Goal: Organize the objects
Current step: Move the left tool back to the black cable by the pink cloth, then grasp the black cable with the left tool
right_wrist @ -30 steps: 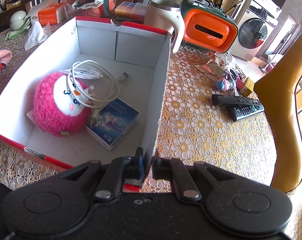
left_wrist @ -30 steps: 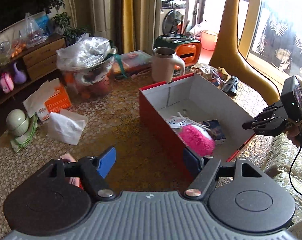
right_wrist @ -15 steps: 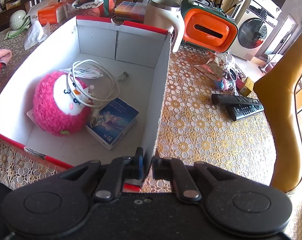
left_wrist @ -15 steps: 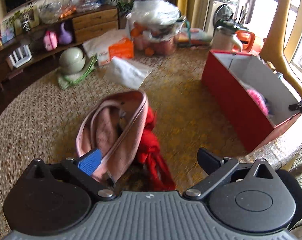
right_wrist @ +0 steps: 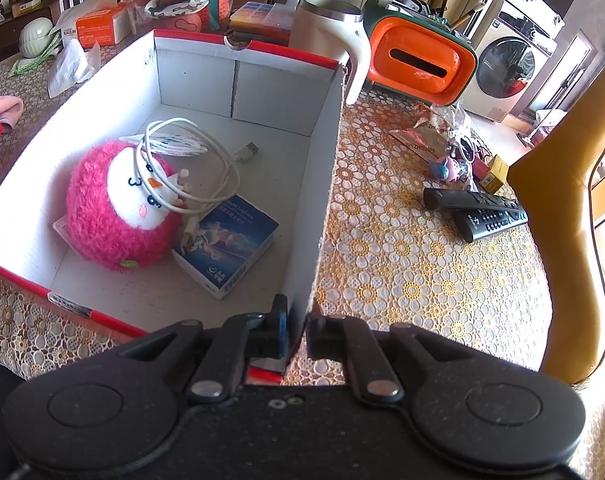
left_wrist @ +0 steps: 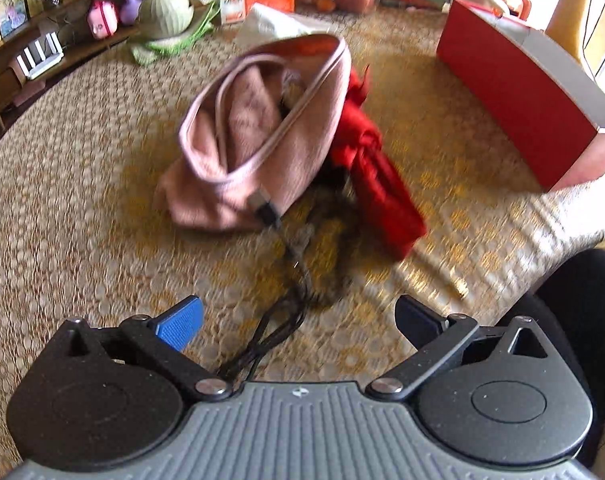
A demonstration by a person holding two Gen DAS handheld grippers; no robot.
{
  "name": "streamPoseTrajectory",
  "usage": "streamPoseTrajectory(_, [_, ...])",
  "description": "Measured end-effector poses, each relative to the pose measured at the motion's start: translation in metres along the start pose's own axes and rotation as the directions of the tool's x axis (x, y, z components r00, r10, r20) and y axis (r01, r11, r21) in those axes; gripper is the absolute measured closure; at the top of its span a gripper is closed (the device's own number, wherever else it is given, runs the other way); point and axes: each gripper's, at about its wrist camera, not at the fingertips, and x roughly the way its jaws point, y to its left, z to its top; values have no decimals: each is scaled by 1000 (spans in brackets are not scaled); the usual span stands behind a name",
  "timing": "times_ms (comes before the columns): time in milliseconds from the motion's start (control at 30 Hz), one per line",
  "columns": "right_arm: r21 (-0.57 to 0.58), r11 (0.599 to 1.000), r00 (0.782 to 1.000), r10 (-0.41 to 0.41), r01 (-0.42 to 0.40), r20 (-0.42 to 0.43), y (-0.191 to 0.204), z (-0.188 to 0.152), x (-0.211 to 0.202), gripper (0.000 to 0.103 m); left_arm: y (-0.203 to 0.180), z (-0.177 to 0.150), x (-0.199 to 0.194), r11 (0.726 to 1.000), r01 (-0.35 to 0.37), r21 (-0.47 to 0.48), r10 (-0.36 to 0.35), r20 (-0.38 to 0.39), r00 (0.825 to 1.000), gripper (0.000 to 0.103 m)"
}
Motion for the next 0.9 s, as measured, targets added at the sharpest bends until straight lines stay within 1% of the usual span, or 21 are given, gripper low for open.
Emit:
streamPoseTrajectory(167, [0, 1000, 1000, 0, 0, 0, 0, 0, 0, 94, 17, -16, 6, 1000, 27, -6, -27, -6, 1000, 0])
streamPoseTrajectory(300, [-1, 1000, 1000, -1, 1, -1, 0, 0, 0, 94, 31, -25, 12, 998, 43, -39, -43, -20, 999, 1])
streamPoseTrajectory(367, [-1, 1000, 1000, -1, 1, -1, 0, 0, 0, 94, 34, -26, 12, 998, 36, -55, -37, -14, 999, 2])
streamPoseTrajectory(433, [-1, 1000, 1000, -1, 1, -1, 0, 0, 0, 93, 37, -28, 12, 997, 45, -66, -45, -6, 999, 8])
streamPoseTrajectory(500, [-2, 1000, 1000, -1, 1, -1, 0, 0, 0, 93, 39, -30, 14, 997, 36, -73, -37, -15, 999, 28])
streamPoseTrajectory(533, [-3, 1000, 1000, -2, 2, -1, 0, 0, 0, 94, 38, -29, 13, 998, 23, -64, -24, -10, 1000, 32])
streamPoseTrajectory(633, [-3, 1000, 1000, -3, 3, -2, 0, 0, 0, 94, 37, -29, 11, 998, 23, -55, -23, -3, 1000, 47])
streamPoseTrajectory(667, [-3, 1000, 1000, -3, 3, -2, 0, 0, 0, 93, 36, -29, 10, 999, 22, -46, -22, -3, 1000, 54])
streamPoseTrajectory(700, [-3, 1000, 1000, -3, 3, -1, 1, 0, -1, 93, 35, -29, 10, 1000, 12, -29, -12, -7, 1000, 59])
streamPoseTrajectory(767, [-3, 1000, 1000, -2, 2, -2, 1, 0, 0, 93, 31, -29, 10, 1000, -3, 6, 3, -13, 1000, 66])
streamPoseTrajectory(800, [-3, 1000, 1000, -2, 2, -1, 1, 0, 0, 93, 29, -29, 10, 1000, -1, 17, 1, -15, 1000, 77])
streamPoseTrajectory(833, [-3, 1000, 1000, -3, 3, -1, 1, 0, 0, 93, 27, -28, 9, 1000, -5, 27, 5, -12, 1000, 82])
streamPoseTrajectory(900, [-3, 1000, 1000, -3, 3, -1, 1, 0, 0, 94, 22, -28, 8, 999, -7, 38, 8, -9, 1000, 88])
